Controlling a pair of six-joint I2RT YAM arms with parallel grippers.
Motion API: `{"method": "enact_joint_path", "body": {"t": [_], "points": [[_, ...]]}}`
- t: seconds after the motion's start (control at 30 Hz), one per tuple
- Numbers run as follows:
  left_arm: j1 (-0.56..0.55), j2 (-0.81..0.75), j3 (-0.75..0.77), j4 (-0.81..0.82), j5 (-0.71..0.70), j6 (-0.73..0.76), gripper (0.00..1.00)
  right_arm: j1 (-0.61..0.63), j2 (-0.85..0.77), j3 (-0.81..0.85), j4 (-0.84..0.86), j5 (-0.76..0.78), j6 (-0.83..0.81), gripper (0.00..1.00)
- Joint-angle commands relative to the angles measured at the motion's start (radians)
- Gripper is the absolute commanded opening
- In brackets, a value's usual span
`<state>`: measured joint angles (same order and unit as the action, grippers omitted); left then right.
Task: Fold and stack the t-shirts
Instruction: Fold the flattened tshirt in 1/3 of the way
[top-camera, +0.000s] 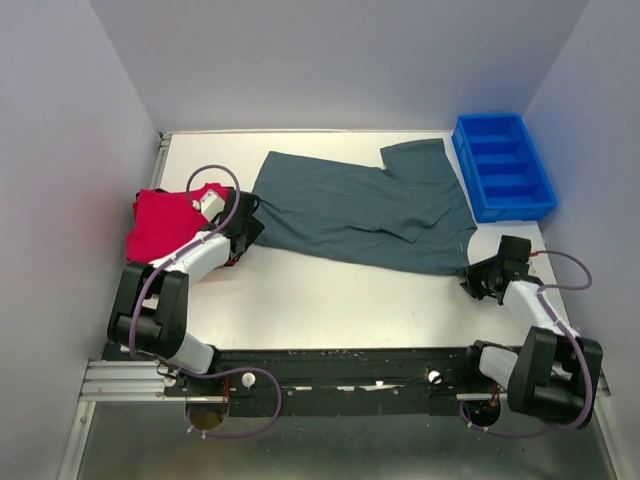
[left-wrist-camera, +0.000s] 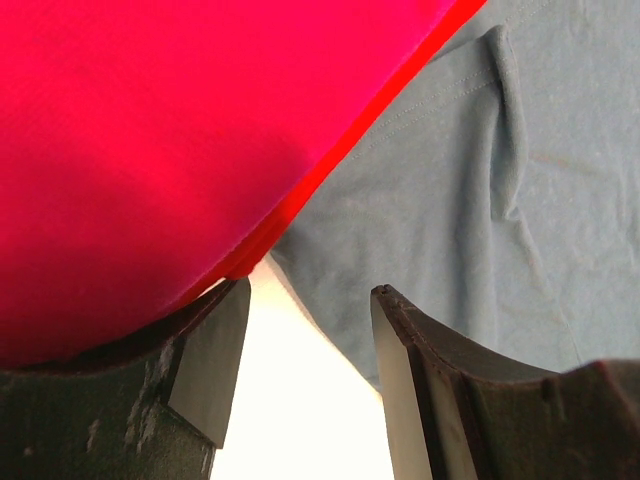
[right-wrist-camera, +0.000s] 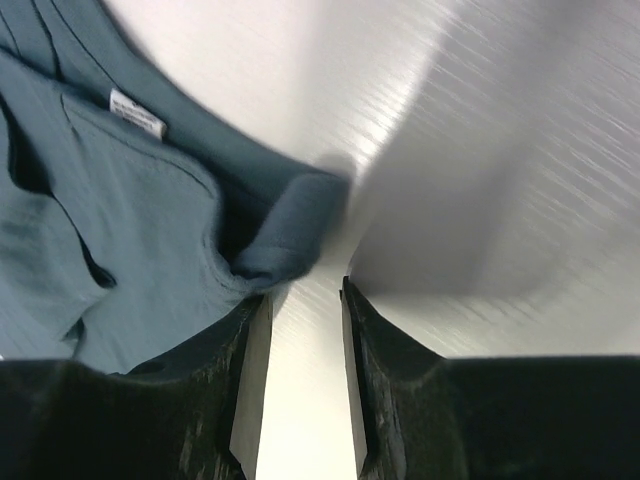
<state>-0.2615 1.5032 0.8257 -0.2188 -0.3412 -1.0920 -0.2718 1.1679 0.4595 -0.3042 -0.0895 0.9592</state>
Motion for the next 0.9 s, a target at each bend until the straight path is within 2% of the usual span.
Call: {"method": "enact_joint_path", "body": {"t": [0.0, 0.07, 0.17, 0.43, 0.7, 0.87], "points": [[0.002, -0.032, -0.017, 0.004, -0.047, -0.014, 0.65, 0.002, -0.147, -0.076, -0.042, 0.047, 0.024, 0.42], [0.002, -0.031, -0.011, 0.004, -0.045, -0.011, 0.65, 0.002, -0.227, -0.094, -0.044, 0.043, 0.030, 0.44], [0.002, -0.032, -0.014, 0.002, -0.047, -0.011, 0.65, 0.002, -0.260, -0.094, -0.033, 0.057, 0.036, 0.44], [0.002, -0.041, -0.013, 0.004, -0.053, 0.003, 0.65, 0.003, -0.126, -0.004, 0.005, -0.044, 0.015, 0.44], [0.002, -0.044, -0.011, 0.006, -0.058, 0.009, 0.65, 0.000, -0.074, 0.013, 0.008, 0.028, 0.041, 0.47], [0.002, -0.038, -0.007, -0.002, -0.056, 0.012, 0.65, 0.002, -0.002, 0.012, -0.016, 0.045, 0.052, 0.44]]}}
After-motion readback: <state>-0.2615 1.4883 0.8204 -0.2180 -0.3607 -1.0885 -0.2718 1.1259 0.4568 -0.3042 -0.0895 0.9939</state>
